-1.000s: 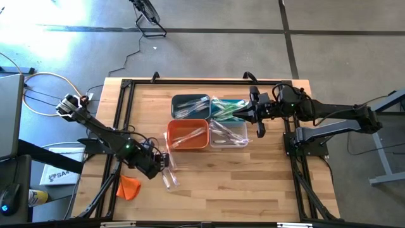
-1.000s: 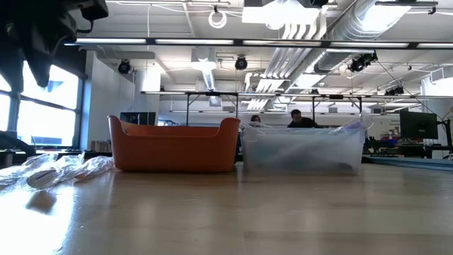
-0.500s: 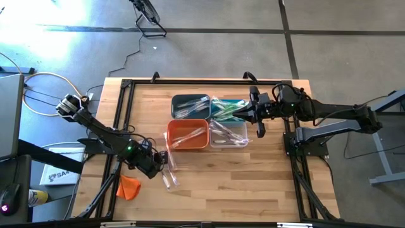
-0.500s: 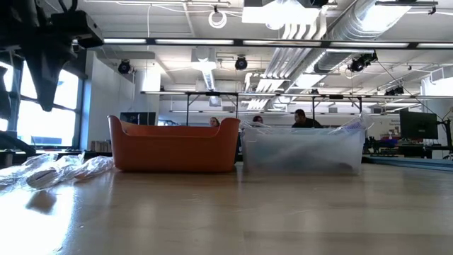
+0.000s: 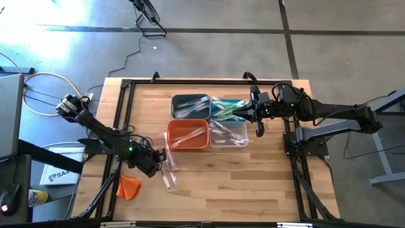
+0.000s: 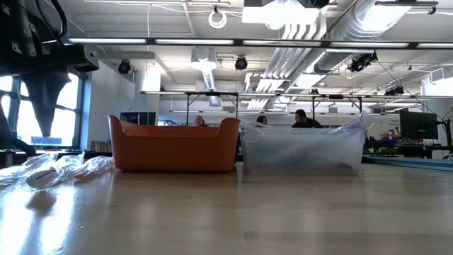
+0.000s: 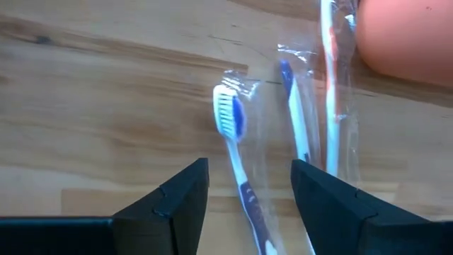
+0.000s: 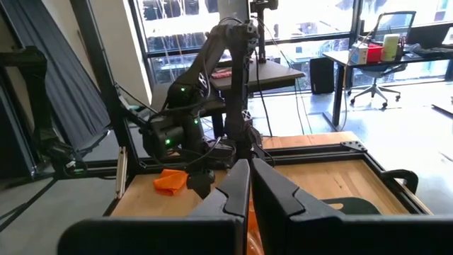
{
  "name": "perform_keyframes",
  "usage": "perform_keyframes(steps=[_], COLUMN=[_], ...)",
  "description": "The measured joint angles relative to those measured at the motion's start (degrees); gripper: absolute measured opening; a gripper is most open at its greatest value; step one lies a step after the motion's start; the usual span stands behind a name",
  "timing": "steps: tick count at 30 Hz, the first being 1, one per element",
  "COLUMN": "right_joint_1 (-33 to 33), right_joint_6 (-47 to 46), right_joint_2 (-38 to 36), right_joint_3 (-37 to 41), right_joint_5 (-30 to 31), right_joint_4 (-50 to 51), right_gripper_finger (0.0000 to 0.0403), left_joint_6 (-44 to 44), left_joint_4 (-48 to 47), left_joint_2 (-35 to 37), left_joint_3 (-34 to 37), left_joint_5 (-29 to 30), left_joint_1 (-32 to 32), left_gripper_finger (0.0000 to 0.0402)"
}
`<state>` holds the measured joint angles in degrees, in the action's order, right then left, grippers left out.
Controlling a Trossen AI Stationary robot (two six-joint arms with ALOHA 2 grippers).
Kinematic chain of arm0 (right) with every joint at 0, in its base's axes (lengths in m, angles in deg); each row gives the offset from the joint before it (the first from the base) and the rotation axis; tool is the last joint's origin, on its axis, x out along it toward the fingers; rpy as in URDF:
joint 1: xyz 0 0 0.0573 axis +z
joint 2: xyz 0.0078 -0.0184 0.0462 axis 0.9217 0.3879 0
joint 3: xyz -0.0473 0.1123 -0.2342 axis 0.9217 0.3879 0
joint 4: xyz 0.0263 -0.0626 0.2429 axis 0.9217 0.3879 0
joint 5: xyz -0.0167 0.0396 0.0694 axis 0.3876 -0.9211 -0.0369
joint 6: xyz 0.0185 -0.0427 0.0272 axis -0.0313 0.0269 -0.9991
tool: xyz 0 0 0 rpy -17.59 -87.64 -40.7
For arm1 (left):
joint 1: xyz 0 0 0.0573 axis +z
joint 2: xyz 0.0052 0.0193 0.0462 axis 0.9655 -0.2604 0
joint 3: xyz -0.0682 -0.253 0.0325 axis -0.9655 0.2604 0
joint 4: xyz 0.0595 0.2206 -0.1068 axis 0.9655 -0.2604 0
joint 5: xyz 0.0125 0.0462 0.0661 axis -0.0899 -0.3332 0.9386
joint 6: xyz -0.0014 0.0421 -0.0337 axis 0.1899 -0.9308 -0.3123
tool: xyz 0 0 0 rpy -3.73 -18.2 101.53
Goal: Pick & Place Toothbrushes
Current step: Put the purple toothbrush into the transparent bin
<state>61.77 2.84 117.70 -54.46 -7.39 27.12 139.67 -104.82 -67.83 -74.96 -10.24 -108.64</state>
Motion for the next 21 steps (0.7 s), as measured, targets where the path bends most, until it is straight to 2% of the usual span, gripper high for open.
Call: perform_keyframes(steps=[21], right_joint_1=[0.15], right_joint_6=[-0.83], right_joint_2=[2.79], right_joint_3=[0.04], right_joint_5=[-0.01], right_joint_4=[0.19], right_gripper_finger=[0.0009], left_joint_6=[2.45], left_joint_4=[4.68], left_joint_2=[-12.18], left_joint_3=[1.17], left_joint_5=[1.41], left_joint_1=[-0.02], left_gripper_finger=[0.0197])
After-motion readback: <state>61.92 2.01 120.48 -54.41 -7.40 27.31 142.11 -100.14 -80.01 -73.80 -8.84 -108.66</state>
